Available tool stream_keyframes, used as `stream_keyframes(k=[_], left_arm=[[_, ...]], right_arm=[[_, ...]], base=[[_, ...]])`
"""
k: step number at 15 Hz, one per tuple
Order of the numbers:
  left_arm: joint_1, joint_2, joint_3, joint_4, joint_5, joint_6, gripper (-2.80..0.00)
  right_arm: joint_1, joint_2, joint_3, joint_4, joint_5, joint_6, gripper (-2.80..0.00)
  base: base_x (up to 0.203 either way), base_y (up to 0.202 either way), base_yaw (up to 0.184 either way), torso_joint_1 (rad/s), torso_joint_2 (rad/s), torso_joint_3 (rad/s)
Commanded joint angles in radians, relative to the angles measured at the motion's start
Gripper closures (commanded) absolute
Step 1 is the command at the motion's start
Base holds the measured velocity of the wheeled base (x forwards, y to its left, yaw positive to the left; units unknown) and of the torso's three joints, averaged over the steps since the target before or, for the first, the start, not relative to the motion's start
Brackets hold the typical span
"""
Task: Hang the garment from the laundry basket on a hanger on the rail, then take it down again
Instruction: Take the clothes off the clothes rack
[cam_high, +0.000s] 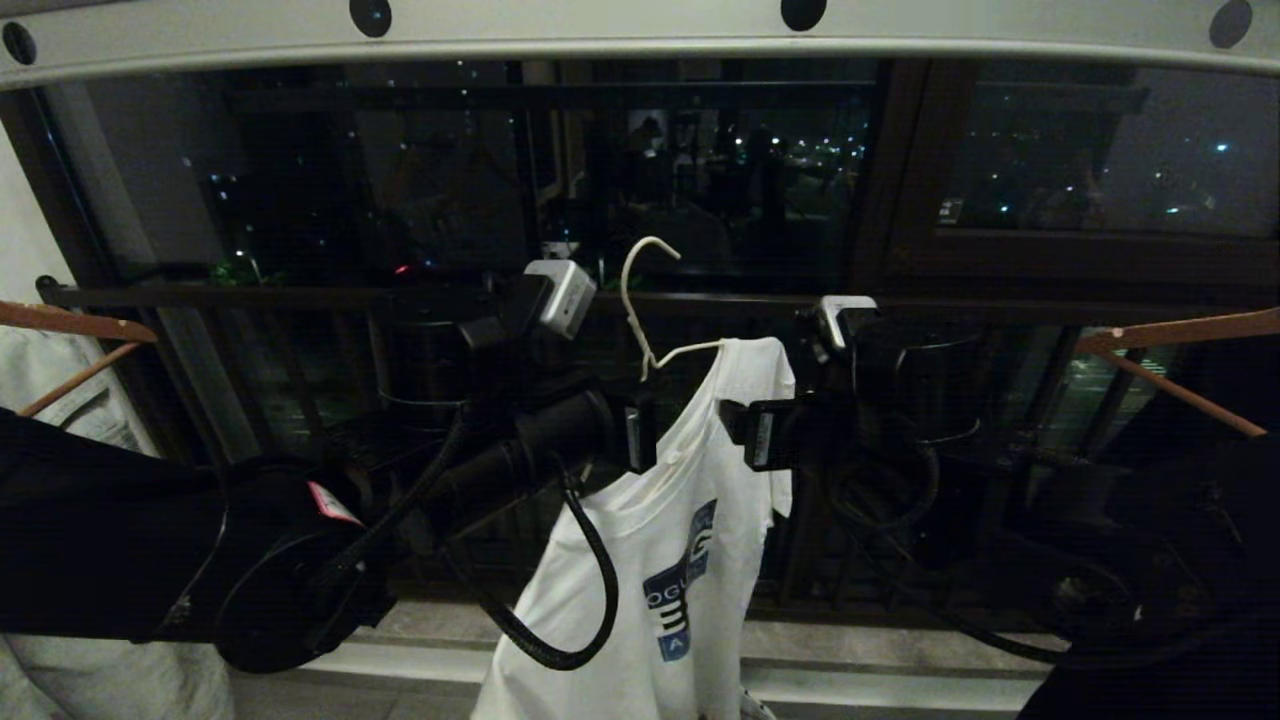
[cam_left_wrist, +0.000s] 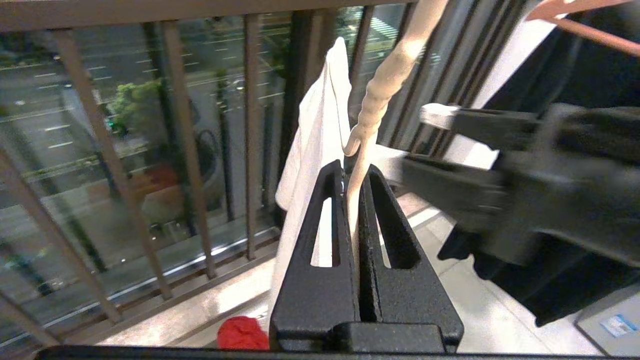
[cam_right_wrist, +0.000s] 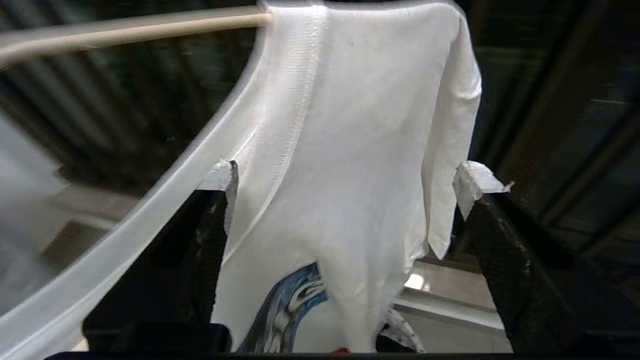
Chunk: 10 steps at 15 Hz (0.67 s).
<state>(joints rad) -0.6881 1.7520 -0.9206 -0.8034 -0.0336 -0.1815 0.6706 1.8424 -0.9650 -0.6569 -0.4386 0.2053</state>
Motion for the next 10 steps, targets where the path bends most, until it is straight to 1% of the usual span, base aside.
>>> stream_keyframes(k=[1,5,8,10], left_arm=[[-0.011,-0.020,0.002,-0.004,-0.003,-0.036,0.00],[-0.011,-0.025,0.002,-0.005,-0.003,-0.038,0.00],[-0.011,-0.022,0.002,-0.005,0.001,-0.037,0.00],[-0.011,-0.026,0.002,-0.005,0.001,-0.037,0.00]], right_arm=[[0.003,0.053,-0.019,-0.012,-0.015,0.003,-2.80],[-0.003,0.098,-0.040,-0.084,-0.071,0.000,-2.80],[-0.009,0.098,-0.041,-0.087,-0.074,-0.004,-2.80],[-0.027,0.104,-0.052,-0.087,-0.085,-0.013,-2.80]], base=[[0.000,0.000,0.000,0.000,0.00,0.000],[0.000,0.000,0.000,0.000,0.00,0.000],[0.000,0.000,0.000,0.000,0.00,0.000],[0.000,0.000,0.000,0.000,0.00,0.000]])
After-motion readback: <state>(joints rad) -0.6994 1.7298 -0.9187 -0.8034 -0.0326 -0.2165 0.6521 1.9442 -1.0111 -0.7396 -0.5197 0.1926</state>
